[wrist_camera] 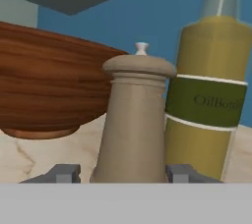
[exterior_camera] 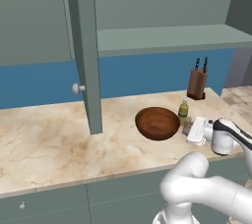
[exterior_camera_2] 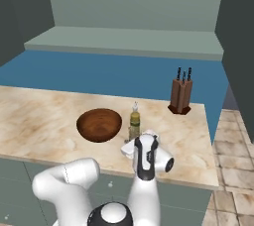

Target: Retrieve the bottle and the shaker from the cabinet and place them next to the mixing bowl on the counter. Then add garlic from the fridge to the mixing bowl.

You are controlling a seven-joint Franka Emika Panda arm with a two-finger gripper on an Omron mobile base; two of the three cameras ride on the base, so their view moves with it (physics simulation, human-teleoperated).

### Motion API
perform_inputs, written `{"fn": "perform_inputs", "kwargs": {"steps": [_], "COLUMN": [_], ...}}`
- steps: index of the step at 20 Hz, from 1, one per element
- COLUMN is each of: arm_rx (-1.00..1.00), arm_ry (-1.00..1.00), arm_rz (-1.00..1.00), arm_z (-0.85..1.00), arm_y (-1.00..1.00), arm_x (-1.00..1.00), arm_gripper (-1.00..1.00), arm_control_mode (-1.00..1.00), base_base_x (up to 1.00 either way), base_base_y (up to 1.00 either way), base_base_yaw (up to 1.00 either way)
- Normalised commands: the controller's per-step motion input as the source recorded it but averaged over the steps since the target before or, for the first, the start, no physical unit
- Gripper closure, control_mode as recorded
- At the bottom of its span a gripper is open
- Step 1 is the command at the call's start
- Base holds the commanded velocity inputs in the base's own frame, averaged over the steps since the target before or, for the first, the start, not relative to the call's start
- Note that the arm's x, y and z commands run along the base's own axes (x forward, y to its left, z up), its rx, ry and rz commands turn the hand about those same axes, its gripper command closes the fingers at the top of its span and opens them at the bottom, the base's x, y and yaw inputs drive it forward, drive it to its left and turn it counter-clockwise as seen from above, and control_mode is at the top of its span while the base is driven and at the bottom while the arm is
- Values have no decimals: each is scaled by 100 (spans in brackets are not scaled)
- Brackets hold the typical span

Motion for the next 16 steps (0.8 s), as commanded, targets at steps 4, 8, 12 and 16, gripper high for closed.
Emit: {"fn": "perform_inputs", "kwargs": {"steps": [4,8,12,16], "arm_rx": [-6,0,-3,-13], "arm_ry": [26,11,12,12], "arm_rz": [-2,-14,-22,-2], "arm_z": [-3,6,19,17], "arm_y": [2,-26,-52,-18], "arm_x": [-13,-21,-41,-78], "arm_gripper": [-100,-100,-100,-100], "arm_control_mode": [-100,-100,-100,-100], "base_base_x": [0,0,0,0], "base_base_y": [0,0,0,0], "base_base_yaw": [0,0,0,0]}}
